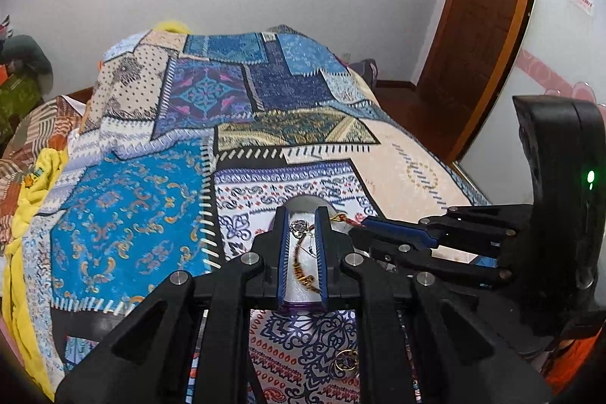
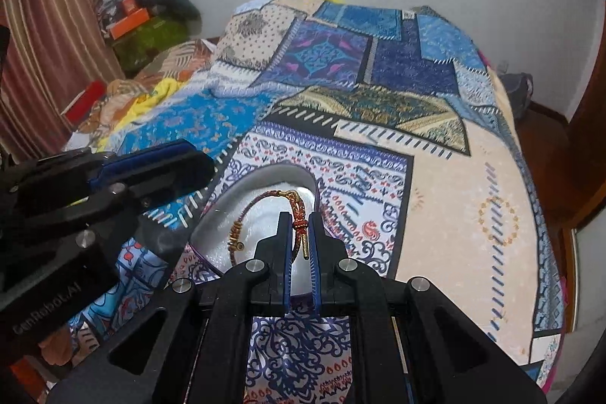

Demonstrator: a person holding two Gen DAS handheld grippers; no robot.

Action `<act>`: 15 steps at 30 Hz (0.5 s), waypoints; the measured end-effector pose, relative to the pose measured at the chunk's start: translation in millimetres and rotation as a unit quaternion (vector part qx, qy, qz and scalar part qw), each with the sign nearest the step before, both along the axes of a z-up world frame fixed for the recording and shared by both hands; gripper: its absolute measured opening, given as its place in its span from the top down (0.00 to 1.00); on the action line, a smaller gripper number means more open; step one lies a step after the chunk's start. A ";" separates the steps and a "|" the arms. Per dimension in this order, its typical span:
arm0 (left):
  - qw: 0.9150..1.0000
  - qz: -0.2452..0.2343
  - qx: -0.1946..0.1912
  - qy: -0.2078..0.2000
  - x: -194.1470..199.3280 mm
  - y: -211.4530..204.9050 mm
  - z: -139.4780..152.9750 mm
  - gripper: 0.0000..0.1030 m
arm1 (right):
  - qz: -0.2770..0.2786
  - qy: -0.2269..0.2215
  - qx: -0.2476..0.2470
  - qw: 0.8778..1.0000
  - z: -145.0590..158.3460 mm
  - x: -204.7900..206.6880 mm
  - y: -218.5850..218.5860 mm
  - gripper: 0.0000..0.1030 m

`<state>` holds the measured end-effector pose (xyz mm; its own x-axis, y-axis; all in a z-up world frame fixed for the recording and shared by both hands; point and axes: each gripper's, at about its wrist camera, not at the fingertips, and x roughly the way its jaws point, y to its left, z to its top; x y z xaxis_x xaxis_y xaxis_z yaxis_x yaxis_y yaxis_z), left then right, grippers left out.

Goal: Organize jewelry
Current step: 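Lower the bracelet into the purple heart tin while the left gripper lowers its ring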

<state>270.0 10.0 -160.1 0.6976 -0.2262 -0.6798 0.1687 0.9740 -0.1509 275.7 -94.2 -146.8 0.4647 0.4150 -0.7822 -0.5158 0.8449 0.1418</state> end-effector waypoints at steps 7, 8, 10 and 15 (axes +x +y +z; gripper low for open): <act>0.999 -0.011 0.004 0.030 5.9 -5.0 -18.7 0.89 | 0.009 0.018 -0.009 1.000 -8.6 0.3 -2.5 0.93; 0.999 -0.011 0.005 0.032 5.9 -5.2 -20.4 0.89 | 0.010 0.018 -0.012 1.000 -9.4 0.1 -2.5 0.93; 0.999 -0.012 0.004 0.037 5.4 -4.6 -22.8 0.89 | 0.013 0.018 -0.016 1.000 -10.4 0.4 -2.5 0.93; 0.999 -0.010 0.007 0.045 6.2 -3.0 -24.2 0.89 | 0.017 0.020 -0.008 1.000 -9.2 0.4 -4.0 0.93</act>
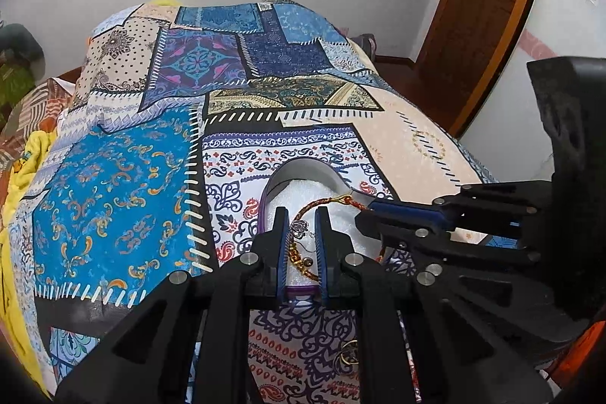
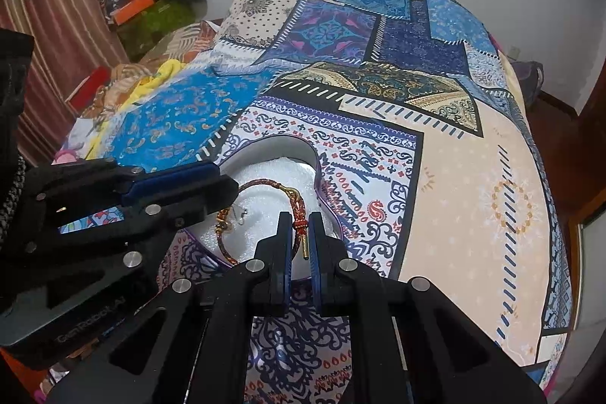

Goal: Organize jewelry
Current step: 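Lower the bracelet into the purple heart tin while the left gripper lowers its ring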

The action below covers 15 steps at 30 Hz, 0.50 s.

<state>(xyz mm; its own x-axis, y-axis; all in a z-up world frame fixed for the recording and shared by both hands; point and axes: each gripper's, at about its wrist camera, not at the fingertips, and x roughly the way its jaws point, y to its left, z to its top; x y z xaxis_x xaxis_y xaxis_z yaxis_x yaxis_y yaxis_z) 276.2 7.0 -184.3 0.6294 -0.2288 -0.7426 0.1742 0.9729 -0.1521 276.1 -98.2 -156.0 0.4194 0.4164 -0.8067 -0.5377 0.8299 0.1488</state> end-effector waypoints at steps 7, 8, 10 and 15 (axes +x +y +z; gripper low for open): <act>1.000 0.003 0.001 -0.001 -2.0 3.1 7.0 0.89 | -0.004 0.005 -0.005 1.000 -1.6 0.3 -2.0 0.92; 1.000 0.004 0.001 -0.001 -2.4 3.9 8.3 0.89 | -0.005 0.004 -0.007 1.000 -1.0 -0.2 -1.8 0.92; 1.000 0.005 0.002 -0.003 -3.7 4.7 10.7 0.89 | -0.007 0.001 -0.011 1.000 0.9 -1.5 -2.4 0.91; 1.000 0.007 0.007 -0.014 -13.2 6.2 22.0 0.89 | -0.010 -0.010 -0.020 1.000 8.5 -6.4 -2.9 0.85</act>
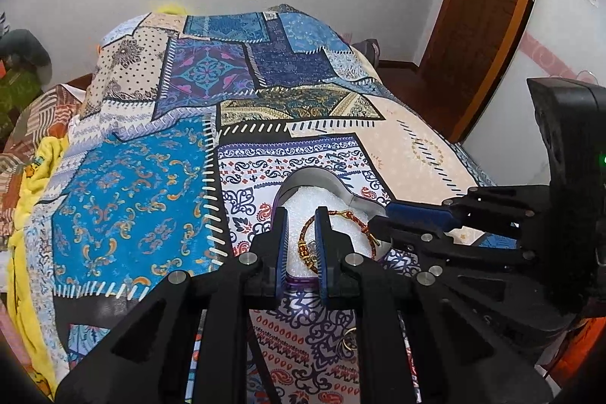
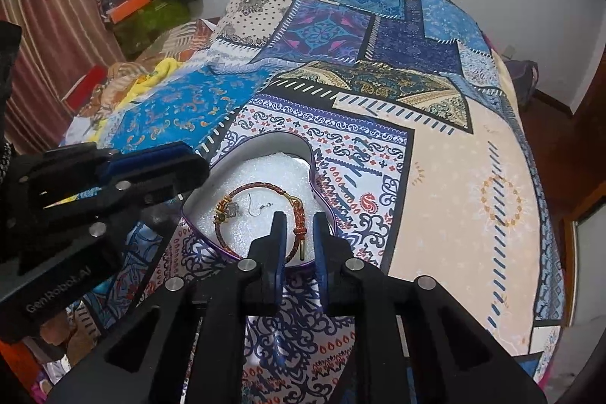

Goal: Organize jewelry
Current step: 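Lower the bracelet into the purple heart tin while the left gripper lowers its ring, then open the left gripper inside the tin and lift both grippers away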

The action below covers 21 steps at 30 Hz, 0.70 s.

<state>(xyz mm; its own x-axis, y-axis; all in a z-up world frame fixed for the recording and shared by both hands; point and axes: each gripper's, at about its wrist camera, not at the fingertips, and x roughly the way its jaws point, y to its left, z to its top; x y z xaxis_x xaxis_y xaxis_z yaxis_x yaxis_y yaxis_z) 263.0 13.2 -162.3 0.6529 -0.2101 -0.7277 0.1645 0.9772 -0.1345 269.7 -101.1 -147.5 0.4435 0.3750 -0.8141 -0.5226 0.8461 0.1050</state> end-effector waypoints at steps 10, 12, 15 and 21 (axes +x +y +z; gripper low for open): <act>0.999 0.019 0.019 -0.028 -29.7 7.2 25.1 0.82 | -0.002 -0.044 -0.003 0.999 32.4 -26.5 -2.1 0.64; 0.999 0.021 0.026 -0.032 -37.5 7.8 29.3 0.77 | -0.003 -0.051 -0.003 0.999 38.3 -33.6 -3.0 0.64; 0.999 0.023 0.026 -0.035 -49.1 9.2 34.1 0.66 | -0.006 -0.059 -0.003 0.998 45.3 -43.5 -5.5 0.64; 0.999 0.029 0.020 -0.029 -75.1 11.3 36.5 0.57 | -0.017 -0.065 0.000 0.998 54.3 -62.9 -15.0 0.63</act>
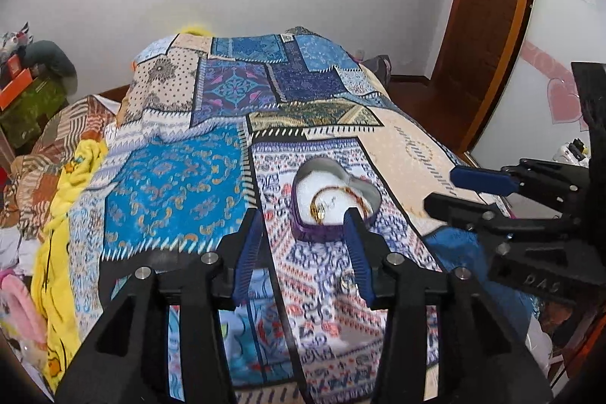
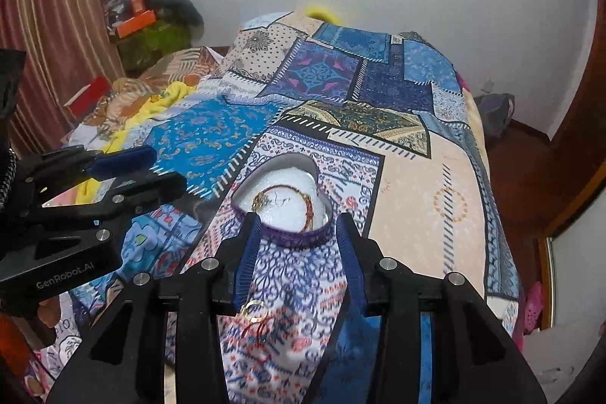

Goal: Organize jewelry
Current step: 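Open the left gripper inside the tin and lift both grippers away, then grasp the red string bracelet with the left gripper while the right grasps a gold ring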

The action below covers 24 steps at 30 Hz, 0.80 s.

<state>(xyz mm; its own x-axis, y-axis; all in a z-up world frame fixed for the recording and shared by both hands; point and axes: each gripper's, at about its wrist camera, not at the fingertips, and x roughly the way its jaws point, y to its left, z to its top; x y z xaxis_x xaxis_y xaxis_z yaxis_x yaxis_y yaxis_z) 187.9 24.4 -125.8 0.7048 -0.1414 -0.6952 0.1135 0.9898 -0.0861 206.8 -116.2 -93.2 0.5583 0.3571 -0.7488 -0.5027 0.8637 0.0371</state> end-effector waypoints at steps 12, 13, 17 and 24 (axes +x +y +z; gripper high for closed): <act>0.999 -0.011 0.001 0.045 -29.8 -5.6 -28.9 0.57 | -0.024 0.020 -0.010 0.999 -18.9 -25.1 -20.6 0.63; 0.999 -0.014 -0.001 0.052 -31.7 -6.8 -33.8 0.57 | -0.023 0.022 -0.016 0.999 -23.7 -27.0 -20.6 0.63; 0.997 -0.022 -0.017 0.073 -38.0 -11.0 -47.1 0.57 | -0.021 0.033 -0.031 0.999 -38.4 -37.5 -24.7 0.63; 0.996 -0.032 -0.014 0.083 -40.6 -32.9 -65.8 0.57 | -0.027 0.052 -0.045 0.997 -55.9 -43.9 -35.9 0.63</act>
<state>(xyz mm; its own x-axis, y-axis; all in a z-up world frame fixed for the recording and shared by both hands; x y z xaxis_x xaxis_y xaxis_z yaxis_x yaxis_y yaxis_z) 147.3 -8.5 -191.6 0.5691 -0.2034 -0.7967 0.1589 0.9779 -0.1361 162.9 -152.1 -149.1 0.4927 0.2573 -0.8313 -0.4522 0.8919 0.0080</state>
